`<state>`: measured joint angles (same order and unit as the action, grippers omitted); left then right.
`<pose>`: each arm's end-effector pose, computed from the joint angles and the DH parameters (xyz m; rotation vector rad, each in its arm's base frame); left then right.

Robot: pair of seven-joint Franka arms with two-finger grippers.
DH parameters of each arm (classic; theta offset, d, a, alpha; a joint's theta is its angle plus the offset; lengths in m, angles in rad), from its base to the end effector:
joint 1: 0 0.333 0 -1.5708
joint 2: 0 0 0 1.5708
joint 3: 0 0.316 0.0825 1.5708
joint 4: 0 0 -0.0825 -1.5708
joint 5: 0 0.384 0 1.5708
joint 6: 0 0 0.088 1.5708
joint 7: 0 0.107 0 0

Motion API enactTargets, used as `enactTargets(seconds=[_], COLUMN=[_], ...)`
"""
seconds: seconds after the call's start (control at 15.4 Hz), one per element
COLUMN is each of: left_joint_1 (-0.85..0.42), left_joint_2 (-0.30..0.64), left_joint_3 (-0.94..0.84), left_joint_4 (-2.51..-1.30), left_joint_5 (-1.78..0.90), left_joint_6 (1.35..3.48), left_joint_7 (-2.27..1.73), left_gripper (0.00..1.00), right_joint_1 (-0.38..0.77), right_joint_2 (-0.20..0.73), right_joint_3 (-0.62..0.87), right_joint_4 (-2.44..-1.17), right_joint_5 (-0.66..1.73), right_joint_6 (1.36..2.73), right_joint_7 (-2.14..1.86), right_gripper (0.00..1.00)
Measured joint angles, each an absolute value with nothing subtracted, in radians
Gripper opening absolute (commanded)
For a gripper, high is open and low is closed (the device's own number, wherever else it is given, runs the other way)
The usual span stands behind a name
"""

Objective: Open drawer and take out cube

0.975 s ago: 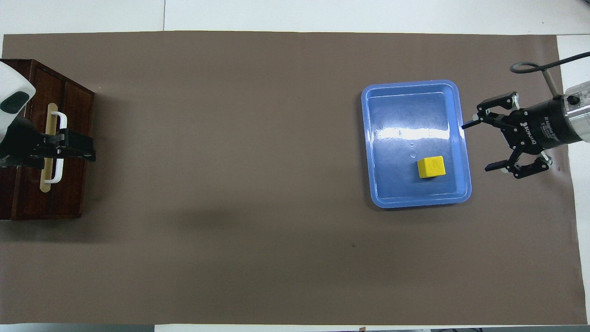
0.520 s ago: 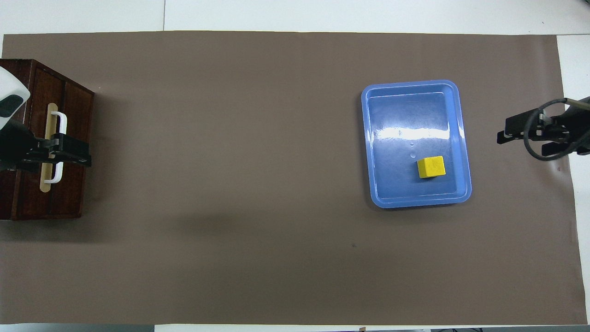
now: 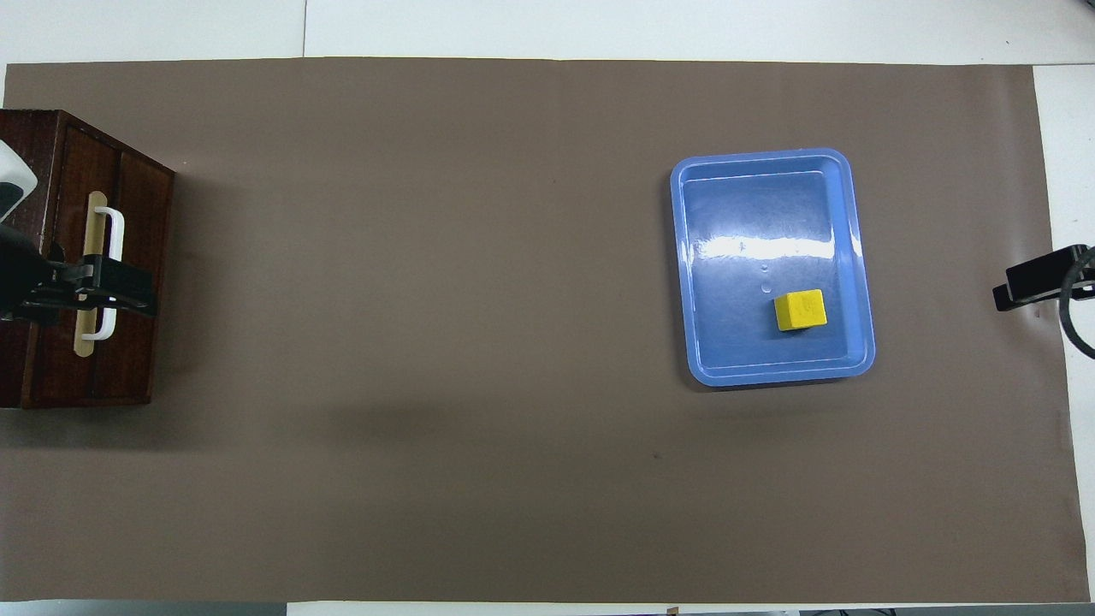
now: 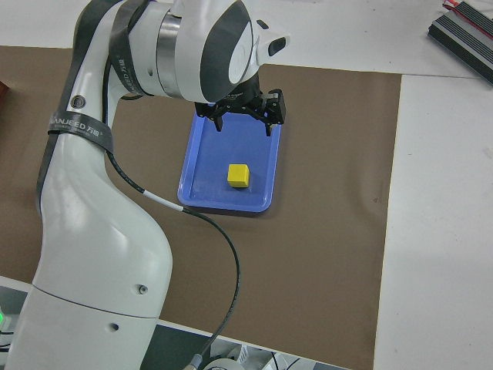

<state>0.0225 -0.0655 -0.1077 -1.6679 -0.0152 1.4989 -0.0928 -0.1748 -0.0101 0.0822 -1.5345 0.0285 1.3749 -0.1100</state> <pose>0.5224 -0.0482 0.6083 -3.1362 -0.0124 0.1635 0.5282 -0.0453 0.6312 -3.0907 -0.0321 0.2260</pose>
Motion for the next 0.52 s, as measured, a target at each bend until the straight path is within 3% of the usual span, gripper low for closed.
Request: enactTargets(seconds=[0.19,0.52], left_joint_1=[0.035,0.036], left_joint_2=[-0.066,-0.066], left_joint_3=[-0.105,-0.104], left_joint_4=[-1.668,-1.668], left_joint_5=[-0.015,-0.015], left_joint_6=[1.499,1.498], left_joint_7=[-0.084,-0.084], left_gripper=[1.0,1.0], right_joint_1=[-0.159,-0.114], right_joint_2=[-0.014,-0.008], right_joint_3=[0.082,0.081], right_joint_4=[-1.532,-1.591], right_joint_5=[0.009,-0.032], right_joint_6=[1.366,1.508], right_joint_7=[-0.114,-0.114], right_gripper=[1.0,1.0])
